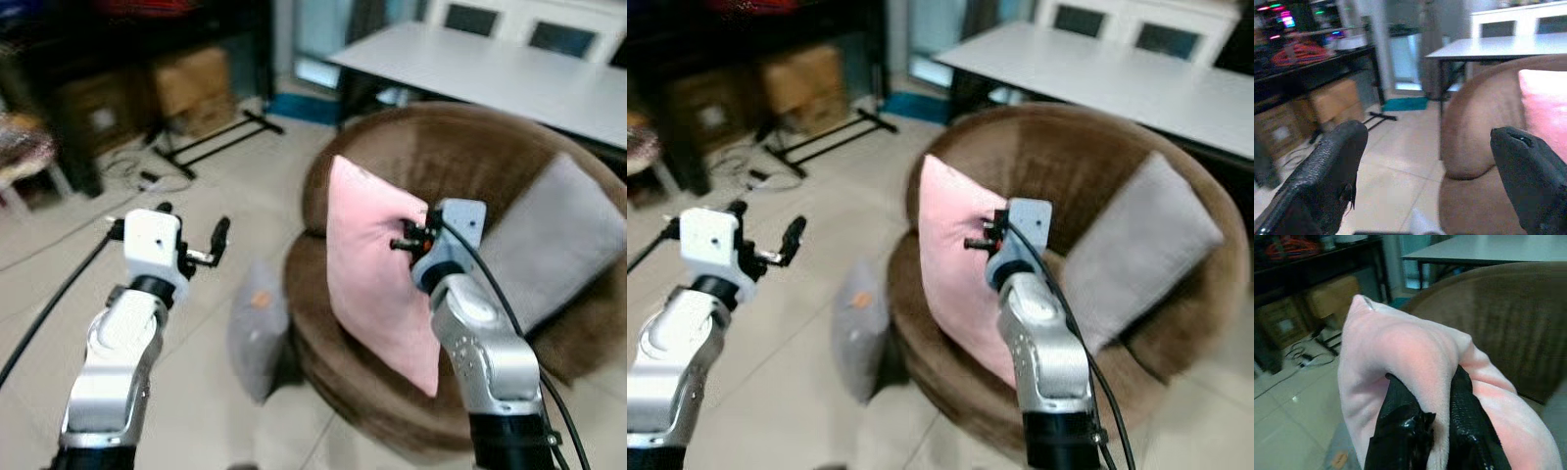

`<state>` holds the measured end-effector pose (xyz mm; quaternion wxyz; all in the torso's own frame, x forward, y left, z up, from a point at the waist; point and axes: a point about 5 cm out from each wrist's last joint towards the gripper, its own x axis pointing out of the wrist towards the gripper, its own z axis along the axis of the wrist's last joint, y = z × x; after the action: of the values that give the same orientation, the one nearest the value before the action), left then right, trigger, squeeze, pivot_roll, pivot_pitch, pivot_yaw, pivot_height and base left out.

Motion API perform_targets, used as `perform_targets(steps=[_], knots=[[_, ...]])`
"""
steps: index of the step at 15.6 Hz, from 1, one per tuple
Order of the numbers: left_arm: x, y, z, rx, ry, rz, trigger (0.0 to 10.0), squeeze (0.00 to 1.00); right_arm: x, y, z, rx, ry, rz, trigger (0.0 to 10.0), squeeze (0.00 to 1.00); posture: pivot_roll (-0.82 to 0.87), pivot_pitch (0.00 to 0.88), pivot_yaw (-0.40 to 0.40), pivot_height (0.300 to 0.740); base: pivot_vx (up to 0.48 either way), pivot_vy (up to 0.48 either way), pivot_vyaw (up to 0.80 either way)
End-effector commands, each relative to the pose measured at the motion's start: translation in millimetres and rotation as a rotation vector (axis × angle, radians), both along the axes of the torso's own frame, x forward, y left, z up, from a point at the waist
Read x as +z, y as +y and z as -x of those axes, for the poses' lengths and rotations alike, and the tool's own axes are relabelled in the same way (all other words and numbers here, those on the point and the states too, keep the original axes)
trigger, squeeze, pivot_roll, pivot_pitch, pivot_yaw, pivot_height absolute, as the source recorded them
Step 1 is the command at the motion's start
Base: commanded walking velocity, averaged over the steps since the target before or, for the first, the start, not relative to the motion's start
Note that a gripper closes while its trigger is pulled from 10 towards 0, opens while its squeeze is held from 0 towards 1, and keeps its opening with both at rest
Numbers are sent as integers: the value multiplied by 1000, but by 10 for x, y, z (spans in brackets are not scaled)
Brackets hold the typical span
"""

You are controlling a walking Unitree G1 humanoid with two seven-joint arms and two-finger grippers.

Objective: Move the pillow to the sofa from floor

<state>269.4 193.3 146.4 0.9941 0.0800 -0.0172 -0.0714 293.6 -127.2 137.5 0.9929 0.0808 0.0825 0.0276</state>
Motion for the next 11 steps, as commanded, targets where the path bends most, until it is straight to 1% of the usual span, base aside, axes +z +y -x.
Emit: perform_targets(steps=[1, 5, 11], knots=[[47, -109, -14, -48, -20, 1, 10000, 0, 99, -113, -5, -40, -46, 9, 10000, 0, -18, 0, 0, 740, 311, 0, -800], [34, -140, 13, -77, -18, -1, 10000, 0, 92, -111, 10, -42, -48, 9, 10000, 0, -16, 0, 4, 740, 300, 0, -800], [29, -130, 27, -82, -14, -5, 10000, 0, 87, -81, 28, -18, -55, 14, 10000, 0, -11, 0, 5, 740, 294, 0, 0]])
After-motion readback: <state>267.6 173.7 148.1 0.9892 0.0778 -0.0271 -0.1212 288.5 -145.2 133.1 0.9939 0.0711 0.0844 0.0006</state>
